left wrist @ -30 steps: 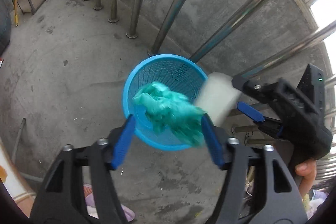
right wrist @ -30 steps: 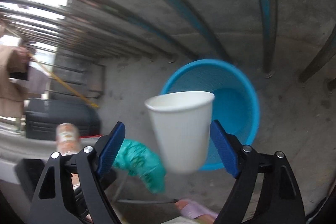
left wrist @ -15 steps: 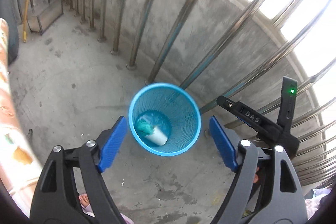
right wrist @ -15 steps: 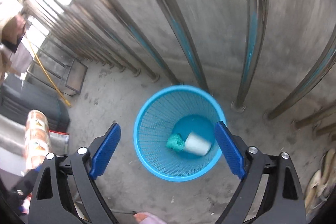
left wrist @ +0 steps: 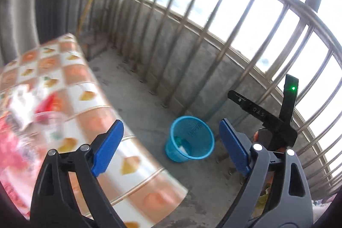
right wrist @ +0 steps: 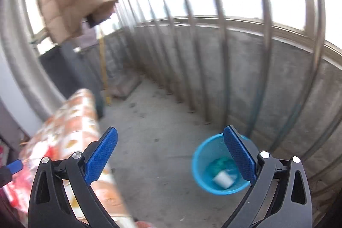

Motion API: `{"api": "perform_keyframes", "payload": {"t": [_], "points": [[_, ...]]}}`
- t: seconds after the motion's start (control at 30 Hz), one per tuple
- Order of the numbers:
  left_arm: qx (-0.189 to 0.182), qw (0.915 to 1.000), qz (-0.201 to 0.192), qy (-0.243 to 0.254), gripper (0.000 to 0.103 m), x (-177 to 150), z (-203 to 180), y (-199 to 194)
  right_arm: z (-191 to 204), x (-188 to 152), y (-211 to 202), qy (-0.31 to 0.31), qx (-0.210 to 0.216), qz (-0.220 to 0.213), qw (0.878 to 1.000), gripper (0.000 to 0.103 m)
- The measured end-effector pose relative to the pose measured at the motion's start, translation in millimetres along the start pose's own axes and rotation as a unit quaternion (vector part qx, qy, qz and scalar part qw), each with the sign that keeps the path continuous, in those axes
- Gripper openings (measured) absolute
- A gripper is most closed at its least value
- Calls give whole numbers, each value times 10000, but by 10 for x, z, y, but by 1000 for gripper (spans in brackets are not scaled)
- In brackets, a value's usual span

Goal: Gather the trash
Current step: 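Move both tools back toward the table over the tissue and clear cup, then grasp the white tissue with the left tool while the right tool grasps the clear plastic cup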

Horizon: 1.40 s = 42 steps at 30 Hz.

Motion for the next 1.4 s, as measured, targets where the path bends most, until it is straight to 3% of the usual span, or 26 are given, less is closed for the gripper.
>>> {"api": "perform_keyframes", "payload": {"t": [0.17, 0.33, 0.43, 0.57, 0.7, 0.8, 1.03, 1.23, 1.4], "points": [[478, 9980, -367, 210, 86, -420, 487, -740, 836, -204, 30, -48, 1275, 629, 9898, 97], [1043, 9928, -502, 315, 86, -1027, 979, -1267, 1573, -557, 197, -124, 2080, 1507, 9664, 97], [1230, 9911, -433, 261, 86, -1387, 1161, -1382, 1982, -766, 235, -192, 2329, 1900, 9536, 97], [1462, 9887, -300, 156, 83, -1708, 1337, -1348, 2391, -970, 377, -208, 2492, 2271, 9412, 97], [1802, 9820, -74, 568, 77, -1879, 1318, -1173, 2678, -1083, 577, -155, 2569, 2572, 9314, 97], [2303, 9669, 110, 1091, 72, -1932, 1310, -990, 2805, -1100, 721, -150, 2622, 2664, 9274, 96], [2891, 9381, 561, 1824, 56, -1987, 1351, -600, 3038, -1108, 1036, -94, 2672, 2877, 9196, 96], [2861, 9424, 656, 1604, 48, -1991, 1473, -520, 3231, -1235, 1244, -251, 2611, 3061, 9151, 97], [2788, 9476, 665, 1412, 27, -1976, 1508, -531, 3318, -1301, 1371, -266, 2588, 3125, 9136, 96]]}}
Point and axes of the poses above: each gripper's, at about its wrist camera, not at the fingertips, and y roughly the way its jaws point, z to its left, x to its top, the point moved 9 cm from there along y, roughly the way its jaws point, and after that the axes turned 4 degrees about z, right-handed, at the moved point
